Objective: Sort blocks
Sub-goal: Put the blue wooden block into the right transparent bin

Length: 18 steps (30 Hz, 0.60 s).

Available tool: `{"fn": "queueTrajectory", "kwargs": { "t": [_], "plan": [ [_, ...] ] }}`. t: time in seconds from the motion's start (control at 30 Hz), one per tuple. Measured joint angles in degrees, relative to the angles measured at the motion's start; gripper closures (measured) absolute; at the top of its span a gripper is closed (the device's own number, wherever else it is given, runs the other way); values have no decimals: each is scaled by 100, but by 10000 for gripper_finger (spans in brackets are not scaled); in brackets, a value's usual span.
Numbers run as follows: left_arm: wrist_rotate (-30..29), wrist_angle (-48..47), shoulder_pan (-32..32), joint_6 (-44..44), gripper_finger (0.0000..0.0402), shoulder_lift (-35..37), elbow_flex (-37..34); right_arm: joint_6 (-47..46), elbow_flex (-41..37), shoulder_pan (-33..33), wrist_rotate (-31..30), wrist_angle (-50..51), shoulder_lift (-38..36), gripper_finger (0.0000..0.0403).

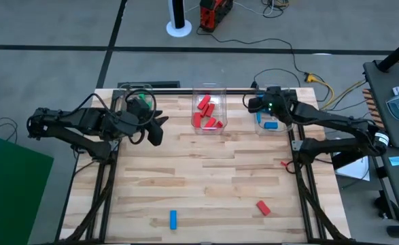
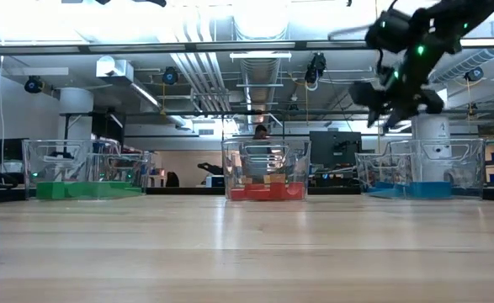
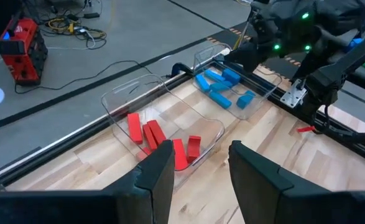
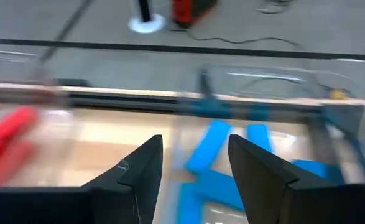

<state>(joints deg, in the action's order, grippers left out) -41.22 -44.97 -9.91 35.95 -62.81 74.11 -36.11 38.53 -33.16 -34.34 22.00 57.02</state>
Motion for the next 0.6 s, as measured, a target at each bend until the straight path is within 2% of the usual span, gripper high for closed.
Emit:
{"fn": "queueTrajectory", "kwargs": {
  "t": [0.27, 0.6],
  "plan": [
    [654, 0, -2, 103, 271, 0, 0, -33, 804, 1112, 748, 2, -111, 254],
    [1155, -4, -11, 111, 271, 0, 0, -142, 2144, 3072, 736, 10, 422, 299]
  ]
}}
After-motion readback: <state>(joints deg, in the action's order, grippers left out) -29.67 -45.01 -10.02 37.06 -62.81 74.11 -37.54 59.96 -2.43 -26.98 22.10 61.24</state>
